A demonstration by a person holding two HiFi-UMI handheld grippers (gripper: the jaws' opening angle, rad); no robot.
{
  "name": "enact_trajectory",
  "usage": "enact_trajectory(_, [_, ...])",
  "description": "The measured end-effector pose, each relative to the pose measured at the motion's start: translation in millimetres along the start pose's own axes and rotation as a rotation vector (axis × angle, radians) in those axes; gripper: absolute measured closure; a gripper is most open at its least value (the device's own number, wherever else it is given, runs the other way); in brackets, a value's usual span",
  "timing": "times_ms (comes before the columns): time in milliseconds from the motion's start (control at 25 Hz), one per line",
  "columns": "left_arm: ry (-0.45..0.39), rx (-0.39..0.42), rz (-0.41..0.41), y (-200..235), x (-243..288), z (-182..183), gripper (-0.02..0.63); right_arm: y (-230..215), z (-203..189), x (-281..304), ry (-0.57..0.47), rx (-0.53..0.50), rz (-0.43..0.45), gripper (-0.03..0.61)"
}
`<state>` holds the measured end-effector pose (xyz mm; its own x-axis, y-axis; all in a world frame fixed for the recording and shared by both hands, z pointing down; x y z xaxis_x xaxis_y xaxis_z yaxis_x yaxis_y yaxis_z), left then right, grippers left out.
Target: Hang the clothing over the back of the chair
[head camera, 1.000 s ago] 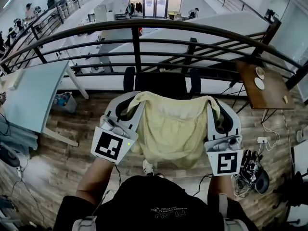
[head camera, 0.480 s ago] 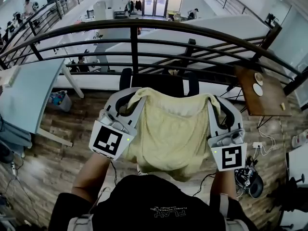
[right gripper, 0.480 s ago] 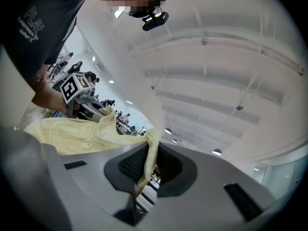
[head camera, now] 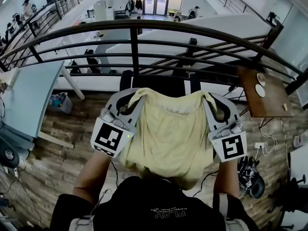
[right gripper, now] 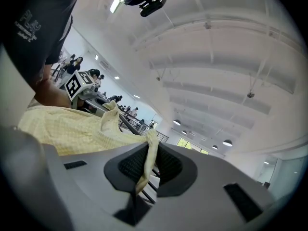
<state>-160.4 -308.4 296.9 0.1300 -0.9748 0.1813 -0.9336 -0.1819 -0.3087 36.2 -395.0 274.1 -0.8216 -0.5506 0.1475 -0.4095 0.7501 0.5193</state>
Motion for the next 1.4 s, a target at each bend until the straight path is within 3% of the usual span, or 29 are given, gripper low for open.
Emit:
enact_trajectory(720, [0.071,-0.016,-0.043,7.3,21.0,-33.5,0.588,6.4,-30.5,29.5,0.137,-0.093,0.071,0.532])
enact_trajectory(1080, [0.161,-0.066,-0.107,5.3,27.8,-58.3,0.580,16.6,-48.4,36.2,0.245,-0.102,0.131,0.531])
enact_trajectory(1240, [0.219,-0.100,-0.140,9.3,27.6,-65.1,0.449,17.6,-53.3,37.5,0.308,-0.085,0.160,0.498])
enact_trajectory(1320, [0.232,-0.132,-0.174,11.8,24.1,-67.0,0.415,19.9,-57.8,37.8,0.341,-0.086,0.172,0.440])
enact_trajectory(1400, [0.234,-0.149,-0.189,14.2,18.6,-67.6,0.402,23.0,-61.0,35.6,0.365,-0.093,0.188,0.431])
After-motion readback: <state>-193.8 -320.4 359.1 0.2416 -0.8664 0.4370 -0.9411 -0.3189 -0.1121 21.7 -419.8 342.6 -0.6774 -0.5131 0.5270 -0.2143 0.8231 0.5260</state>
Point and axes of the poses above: the fingertips, and each gripper's own axes: x forward along the fingers, y to its left, z out of its top, the point moved 4 cm from there along -x, backward along the fingers, and after that the axes turned 14 degrees about y, right-handed, at the moved point
